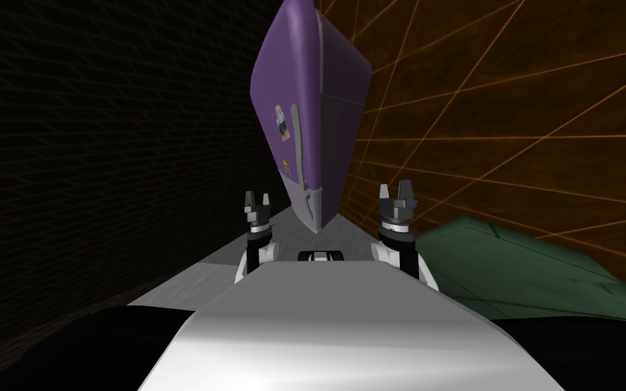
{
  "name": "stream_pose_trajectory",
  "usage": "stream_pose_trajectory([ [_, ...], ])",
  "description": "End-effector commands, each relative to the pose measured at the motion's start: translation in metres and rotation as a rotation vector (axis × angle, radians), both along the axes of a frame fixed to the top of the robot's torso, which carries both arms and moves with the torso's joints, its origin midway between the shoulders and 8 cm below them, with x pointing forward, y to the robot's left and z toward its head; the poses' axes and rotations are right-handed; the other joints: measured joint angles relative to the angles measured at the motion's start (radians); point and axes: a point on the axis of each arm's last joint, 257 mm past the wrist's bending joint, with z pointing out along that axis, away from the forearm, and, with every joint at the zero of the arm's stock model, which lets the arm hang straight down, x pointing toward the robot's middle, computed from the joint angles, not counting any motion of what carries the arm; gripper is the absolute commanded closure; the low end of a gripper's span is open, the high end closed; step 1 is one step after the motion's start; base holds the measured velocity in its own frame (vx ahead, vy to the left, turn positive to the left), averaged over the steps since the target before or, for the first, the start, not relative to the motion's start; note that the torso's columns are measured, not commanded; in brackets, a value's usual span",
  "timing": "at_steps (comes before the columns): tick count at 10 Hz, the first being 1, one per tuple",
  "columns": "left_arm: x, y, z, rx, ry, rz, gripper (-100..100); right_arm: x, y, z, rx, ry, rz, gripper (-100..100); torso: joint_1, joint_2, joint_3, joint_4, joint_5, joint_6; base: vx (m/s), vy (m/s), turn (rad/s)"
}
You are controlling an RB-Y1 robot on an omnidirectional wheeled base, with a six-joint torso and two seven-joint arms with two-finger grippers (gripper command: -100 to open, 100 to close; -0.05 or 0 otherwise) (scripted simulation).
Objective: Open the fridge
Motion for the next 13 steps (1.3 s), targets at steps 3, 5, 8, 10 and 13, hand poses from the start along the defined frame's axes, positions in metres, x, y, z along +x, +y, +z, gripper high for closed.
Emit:
stream_pose_trajectory([
  [3, 0.004, -0.001, -0.004, 0.044, 0.022, -0.016, -100, 0.000, 0.000, 0.000, 0.000, 0.000, 0.000, 0, -0.001, 0.180, -0.365, 0.180, 0.000, 0.000, 0.024, -0.026, 0.027],
  [5, 0.008, 0.003, -0.009, 0.069, 0.046, -0.021, -100, 0.000, 0.000, 0.000, 0.000, 0.001, 0.000, 0, -0.002, 0.191, -0.390, 0.193, -0.001, 0.000, 0.069, -0.084, 0.063],
  [8, 0.020, 0.020, -0.024, 0.083, 0.108, -0.003, -100, 0.000, 0.000, 0.000, 0.000, 0.001, 0.000, 0, -0.004, 0.192, -0.390, 0.194, -0.001, 0.000, 0.137, -0.177, 0.122],
  [10, 0.026, 0.033, -0.033, 0.069, 0.143, 0.017, -100, 0.000, 0.000, 0.000, 0.000, 0.001, 0.000, 0, 0.000, 0.193, -0.390, 0.194, 0.000, 0.000, 0.136, -0.187, 0.136],
  [13, 0.034, 0.055, -0.048, 0.026, 0.192, 0.055, -100, 0.000, 0.000, 0.000, 0.000, 0.001, 0.000, 0, 0.002, 0.195, -0.389, 0.195, 0.000, 0.000, 0.126, -0.174, 0.120],
])
